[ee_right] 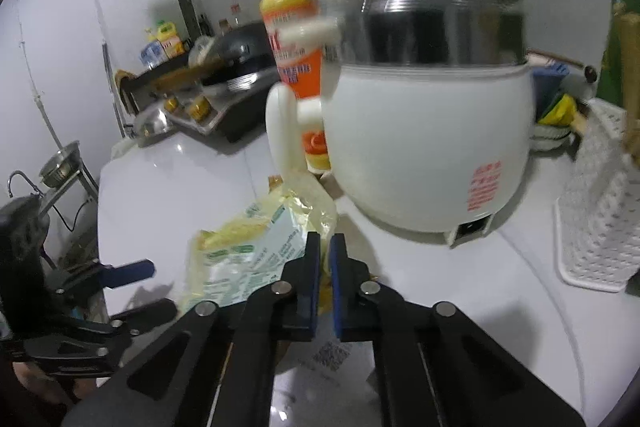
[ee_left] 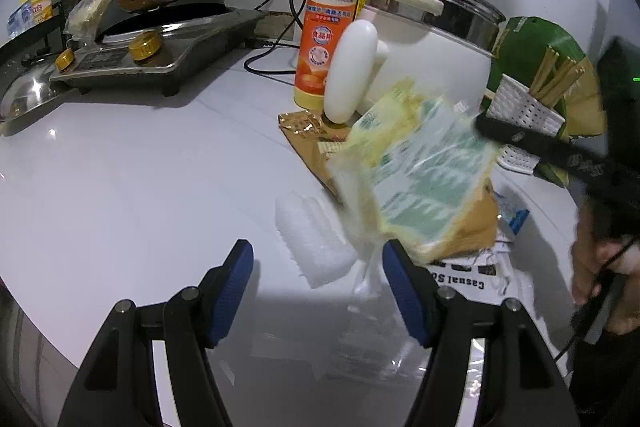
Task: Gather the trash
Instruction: 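Close the left tool on the white foam block while the right tool grasps the yellow snack wrapper, then lift the foam block and the wrapper off the counter toward the trash bin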
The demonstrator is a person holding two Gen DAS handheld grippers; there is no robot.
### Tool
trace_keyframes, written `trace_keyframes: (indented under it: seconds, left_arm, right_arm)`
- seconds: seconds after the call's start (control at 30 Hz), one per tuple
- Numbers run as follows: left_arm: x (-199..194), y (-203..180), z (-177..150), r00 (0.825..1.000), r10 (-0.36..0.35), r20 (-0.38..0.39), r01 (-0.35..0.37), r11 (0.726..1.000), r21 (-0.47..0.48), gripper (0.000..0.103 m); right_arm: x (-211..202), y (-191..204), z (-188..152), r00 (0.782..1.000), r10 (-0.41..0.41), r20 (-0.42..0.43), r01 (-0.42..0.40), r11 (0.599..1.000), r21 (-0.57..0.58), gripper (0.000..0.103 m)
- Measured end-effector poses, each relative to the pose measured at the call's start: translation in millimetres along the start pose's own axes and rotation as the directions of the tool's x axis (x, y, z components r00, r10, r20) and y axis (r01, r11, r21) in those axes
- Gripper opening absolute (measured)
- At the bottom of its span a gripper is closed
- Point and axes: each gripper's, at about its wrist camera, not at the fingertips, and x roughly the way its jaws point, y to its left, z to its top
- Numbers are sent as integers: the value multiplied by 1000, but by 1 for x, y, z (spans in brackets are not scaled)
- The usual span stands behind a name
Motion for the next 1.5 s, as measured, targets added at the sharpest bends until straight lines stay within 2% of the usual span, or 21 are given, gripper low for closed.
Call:
trace_keyframes:
  seconds: [0.23,0.4,0.43,0.5,0.57,0.97,1.5]
  left_arm:
    - [13,-5,4,999,47,1,-47,999,23,67]
    - [22,-7,7,997,73,-11,-73,996,43,65]
    - [23,-8,7,997,75,-11,-74,996,47,60]
    - [25,-7,8,997,77,-23,-76,996,49,29]
    - [23,-6,8,996,82,-20,-80,995,51,27]
    - [-25,-6,8,993,86,78,-90,995,51,25]
    - [-103,9,-5,978,103,183,-110,994,28,25]
  right_arm:
    - [-60,-10,-1,992,10,128,-10,1000,1,3]
    - [-88,-23,-6,987,-2,162,0,1000,11,3]
    - [-90,-27,-10,986,-4,165,2,1000,13,3]
    - [-94,-29,-12,986,-3,165,0,1000,18,3]
    - [-98,-30,-14,986,-1,166,-2,1000,20,3]
    - [-115,-7,-8,981,27,194,-24,1000,-18,3]
    - [-137,43,-10,977,64,204,-50,996,-77,3]
